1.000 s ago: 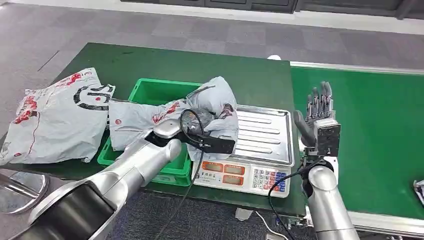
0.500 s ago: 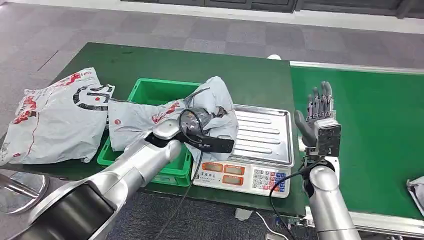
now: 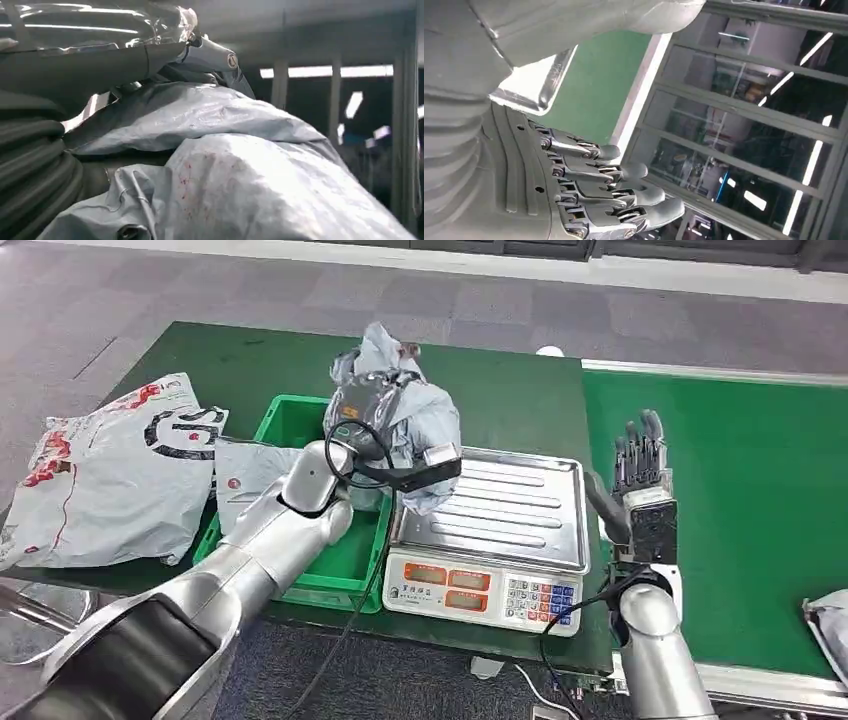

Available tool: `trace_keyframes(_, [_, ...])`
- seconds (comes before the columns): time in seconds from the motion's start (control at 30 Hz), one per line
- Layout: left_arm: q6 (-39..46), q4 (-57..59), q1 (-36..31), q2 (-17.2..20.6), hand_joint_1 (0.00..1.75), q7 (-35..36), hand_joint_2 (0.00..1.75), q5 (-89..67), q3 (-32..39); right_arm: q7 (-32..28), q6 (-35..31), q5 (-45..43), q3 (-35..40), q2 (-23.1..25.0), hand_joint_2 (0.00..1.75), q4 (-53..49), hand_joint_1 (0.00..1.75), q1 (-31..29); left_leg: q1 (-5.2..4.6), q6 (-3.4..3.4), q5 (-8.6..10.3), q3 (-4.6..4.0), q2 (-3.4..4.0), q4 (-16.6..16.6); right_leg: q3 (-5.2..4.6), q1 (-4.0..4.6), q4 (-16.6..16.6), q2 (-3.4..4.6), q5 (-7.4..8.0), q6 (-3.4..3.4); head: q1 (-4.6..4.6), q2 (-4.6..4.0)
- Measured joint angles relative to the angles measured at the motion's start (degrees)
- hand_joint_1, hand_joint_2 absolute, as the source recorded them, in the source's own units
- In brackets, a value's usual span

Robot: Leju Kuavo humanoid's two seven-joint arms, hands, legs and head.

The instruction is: Moved the parcel from conveyor to table for the left to box.

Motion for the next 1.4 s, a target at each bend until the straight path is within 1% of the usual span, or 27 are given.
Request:
trace_keyframes(0.13, [1.1, -2.4, 0.2, 0.5, 1.75, -0.1, 1.75, -2.9, 2.8, 0.0, 0.0, 0.4, -0.4, 0.6, 1.75, -0.9, 0.00, 0.7, 0.00, 0.00, 0.00, -0.03, 0.00, 0.0, -0.04, 0.00, 0.0, 0.00, 0.00, 0.00, 0.00, -0.02])
trace_keyframes(0.3, [1.5, -3.5, 0.6, 0.8, 1.75, 0.3, 1.75, -4.6, 4.0, 0.0, -0.1, 0.5, -0.8, 0.9, 1.75, -1.4, 0.00, 1.1, 0.00, 0.00, 0.00, -0.05, 0.00, 0.0, -0.05, 0.00, 0.0, -0.01, 0.00, -0.01, 0.00, -0.02])
trace_keyframes(0.47, [4.0, -3.7, 1.3, 1.4, 1.75, 3.8, 1.75, -12.6, 7.1, 0.0, 0.0, 0.6, -0.9, 1.2, 1.75, -1.4, 0.00, 1.1, 0.00, 0.00, 0.00, -0.05, 0.00, 0.0, -0.05, 0.01, 0.0, 0.01, 0.00, -0.01, 0.00, -0.02])
trace_keyframes(0.53, [4.3, -3.6, 1.5, 1.9, 1.75, 7.2, 1.75, -16.6, 8.6, 0.0, 0.1, 0.6, -0.9, 1.2, 1.75, -1.4, 0.00, 1.1, 0.00, 0.00, 0.00, -0.09, 0.00, 0.0, -0.06, 0.01, 0.0, 0.01, 0.00, -0.01, 0.00, -0.02])
trace_keyframes(0.6, [2.2, -3.0, 1.6, 3.4, 1.75, 12.3, 1.75, -20.4, 10.1, 0.0, 0.2, 0.7, -0.9, 1.3, 1.75, -1.4, 0.00, 1.1, 0.01, -0.01, 0.00, -0.11, 0.01, 0.0, -0.10, 0.03, 0.0, 0.03, 0.00, -0.01, 0.00, -0.02])
trace_keyframes(0.67, [-2.3, -1.2, 1.7, 4.9, 1.75, 15.7, 1.75, -21.2, 12.8, 0.1, 0.3, 1.0, -0.9, 1.3, 1.75, -1.4, 0.00, 1.1, 0.01, -0.02, 0.00, -0.07, 0.08, 0.0, -0.12, 0.03, 0.1, 0.10, 0.00, -0.02, 0.00, -0.02])
trace_keyframes(0.77, [-7.3, 1.9, 2.5, 7.1, 1.75, 17.0, 1.75, -21.3, 15.9, 0.6, 0.5, 1.5, -0.9, 1.4, 1.75, -1.4, 0.00, 1.1, 0.01, -0.06, 0.04, -0.08, 0.20, 0.0, -0.29, 0.04, 0.1, 0.22, 0.01, -0.04, 0.00, -0.02])
trace_keyframes(0.83, [-9.1, 3.3, 3.4, 8.0, 1.75, 17.1, 1.75, -21.3, 17.5, 0.8, 0.6, 1.6, -0.9, 1.4, 1.75, -1.6, 0.00, 1.3, 0.02, -0.10, 0.09, -0.15, 0.09, 0.0, -0.31, 0.04, 0.1, 0.06, 0.00, -0.05, 0.00, -0.02])
trace_keyframes(0.9, [-10.6, 4.4, 3.7, 8.4, 1.75, 16.7, 1.75, -21.3, 18.4, 0.9, 0.6, 1.6, -0.9, 1.4, 1.75, -1.9, 0.00, 1.4, 0.02, -0.09, 0.10, -0.21, -0.03, 0.0, -0.30, 0.04, 0.1, -0.05, -0.01, -0.05, 0.00, -0.02])
trace_keyframes(0.97, [-12.8, 5.4, 3.7, 8.7, 1.75, 16.6, 1.75, -21.3, 19.2, 1.0, 0.8, 1.6, -0.9, 1.5, 1.75, -2.2, 0.00, 1.5, 0.02, -0.09, 0.08, -0.22, 0.00, 0.0, -0.31, 0.01, 0.1, 0.02, 0.00, -0.05, 0.00, -0.02])
trace_keyframes(1.1, [-20.3, 7.2, 4.1, 8.9, 1.75, 16.7, 1.75, -21.5, 20.0, 0.9, 1.3, 1.5, -1.1, 1.5, 1.75, -3.3, 0.00, 2.7, -0.03, -0.08, 0.04, -0.21, 0.01, 0.0, -0.32, -0.05, 0.1, 0.04, -0.01, -0.05, 0.00, -0.02])
trace_keyframes(1.13, [-21.9, 7.6, 4.2, 8.9, 0.07, 15.7, 1.75, -21.4, 20.4, 0.8, 1.5, 1.5, -1.1, 1.5, 1.75, -3.7, 0.00, 3.1, -0.06, -0.08, 0.04, -0.20, 0.02, 0.0, -0.33, -0.05, 0.1, 0.05, -0.01, -0.05, 0.00, -0.02])
trace_keyframes(1.17, [-23.8, 7.9, 4.3, 8.8, 0.00, 14.0, 1.75, -21.2, 20.8, 0.8, 1.7, 1.5, -1.2, 1.5, 1.75, -4.0, 0.00, 3.4, -0.05, -0.08, 0.04, -0.20, 0.02, 0.0, -0.33, -0.04, 0.1, 0.05, -0.01, -0.05, 0.00, -0.02])
trace_keyframes(1.27, [-26.9, 8.6, 4.5, 8.7, 0.00, 10.7, 1.75, -20.8, 21.9, 0.8, 1.9, 1.4, -1.4, 1.5, 1.75, -5.0, 0.00, 4.1, -0.05, -0.09, 0.06, -0.17, 0.02, 0.0, -0.34, -0.03, 0.1, 0.05, 0.00, -0.05, 0.00, -0.02])
trace_keyframes(1.33, [-27.0, 8.8, 4.7, 8.3, 0.00, 9.0, 1.75, -20.1, 22.6, 0.8, 2.0, 1.4, -1.7, 1.5, 1.75, -5.6, 0.00, 4.6, -0.04, -0.12, 0.08, -0.16, 0.02, 0.0, -0.35, -0.02, 0.1, 0.05, 0.00, -0.06, 0.00, -0.02])
trace_keyframes(1.4, [-25.2, 8.9, 4.9, 7.7, 0.00, 5.1, 1.75, -16.7, 23.9, 0.8, 2.1, 1.4, -2.2, 1.5, 1.75, -6.3, 0.00, 5.4, -0.04, -0.12, 0.09, -0.16, 0.01, 0.0, -0.35, -0.02, 0.1, 0.04, 0.00, -0.07, 0.00, -0.02])
